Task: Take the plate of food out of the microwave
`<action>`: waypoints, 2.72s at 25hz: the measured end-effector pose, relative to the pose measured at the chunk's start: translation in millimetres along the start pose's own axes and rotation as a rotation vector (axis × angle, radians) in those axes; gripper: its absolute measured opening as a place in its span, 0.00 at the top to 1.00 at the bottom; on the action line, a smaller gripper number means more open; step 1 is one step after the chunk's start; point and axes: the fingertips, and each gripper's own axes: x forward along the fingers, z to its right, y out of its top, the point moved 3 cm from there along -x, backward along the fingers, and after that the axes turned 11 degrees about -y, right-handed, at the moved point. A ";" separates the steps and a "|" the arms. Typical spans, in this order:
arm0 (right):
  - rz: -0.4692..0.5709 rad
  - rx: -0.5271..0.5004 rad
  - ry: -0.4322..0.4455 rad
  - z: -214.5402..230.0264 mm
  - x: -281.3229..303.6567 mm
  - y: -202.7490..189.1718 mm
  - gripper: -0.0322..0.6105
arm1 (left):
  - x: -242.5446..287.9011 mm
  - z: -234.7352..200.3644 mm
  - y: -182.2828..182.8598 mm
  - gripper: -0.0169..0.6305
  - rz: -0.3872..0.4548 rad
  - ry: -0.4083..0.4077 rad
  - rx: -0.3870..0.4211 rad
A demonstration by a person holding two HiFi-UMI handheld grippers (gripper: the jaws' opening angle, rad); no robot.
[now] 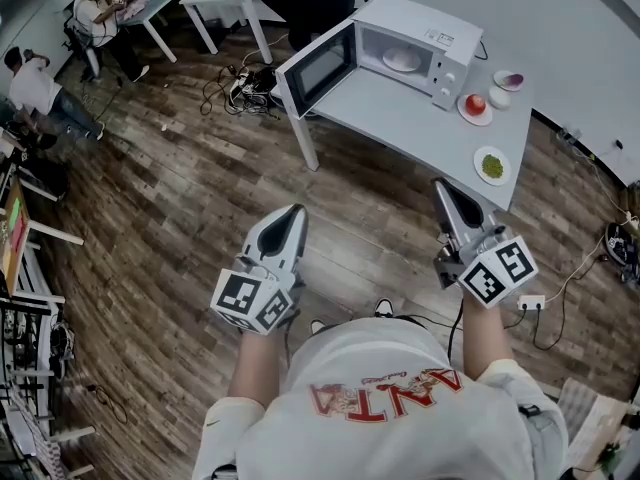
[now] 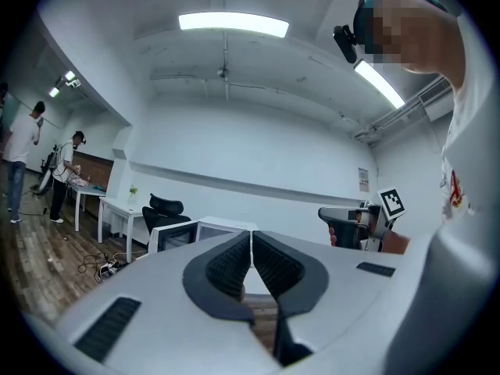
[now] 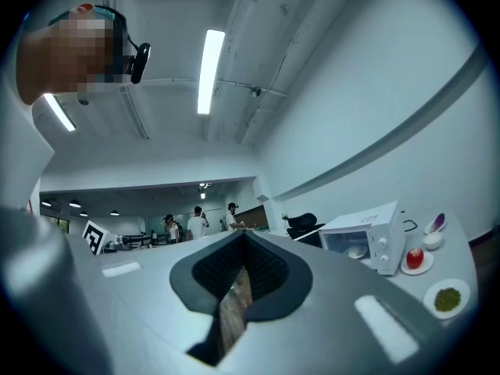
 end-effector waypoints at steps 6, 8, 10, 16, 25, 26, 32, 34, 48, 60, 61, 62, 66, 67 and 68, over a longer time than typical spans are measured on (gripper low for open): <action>-0.005 -0.054 0.009 33.2 -9.6 3.7 0.95 | 34.3 21.6 -4.6 0.95 0.010 -0.008 0.025; -0.020 -0.047 0.018 46.0 -11.2 0.8 0.95 | 42.7 28.4 -4.8 0.95 -0.005 0.005 0.045; -0.036 -0.038 0.025 58.2 -12.0 -2.6 0.95 | 48.5 31.4 -4.4 0.95 -0.013 0.024 0.055; -0.072 0.035 0.061 77.5 -3.1 -11.0 0.95 | 61.8 36.0 -4.1 0.95 -0.054 0.041 0.047; -0.142 0.052 0.023 103.1 20.8 -34.5 0.95 | 98.4 8.7 -22.3 0.95 -0.084 -0.002 0.017; -0.146 0.043 0.013 104.8 26.2 -35.2 0.95 | 101.9 3.1 -23.1 0.95 -0.082 -0.008 0.015; -0.157 0.014 -0.016 104.0 83.9 -36.6 0.95 | 122.6 -60.1 -24.1 0.95 -0.053 -0.036 -0.049; -0.162 0.006 -0.023 100.7 107.2 -37.0 0.95 | 128.4 -82.7 -17.9 0.95 -0.054 -0.045 -0.041; -0.192 -0.038 -0.139 61.6 229.7 -49.1 0.95 | 139.1 -218.5 2.8 0.95 -0.048 -0.133 -0.068; -0.210 -0.022 -0.214 63.3 267.2 -51.9 0.95 | 161.0 -251.3 3.1 0.95 -0.054 -0.216 -0.053; -0.208 -0.019 -0.214 65.9 270.1 -52.3 0.95 | 164.0 -252.9 2.8 0.95 -0.059 -0.215 -0.037; -0.204 -0.018 -0.212 68.7 273.4 -52.3 0.95 | 167.4 -255.4 3.1 0.95 -0.063 -0.212 -0.020; -0.178 -0.022 -0.200 83.1 286.3 -47.6 0.95 | 184.7 -267.5 10.2 0.95 -0.055 -0.199 0.003; -0.170 -0.023 -0.200 88.4 288.5 -44.4 0.95 | 190.9 -268.7 12.5 0.95 -0.051 -0.199 0.005; -0.160 -0.024 -0.200 94.6 290.2 -40.0 0.95 | 198.3 -268.4 15.2 0.95 -0.048 -0.203 0.009</action>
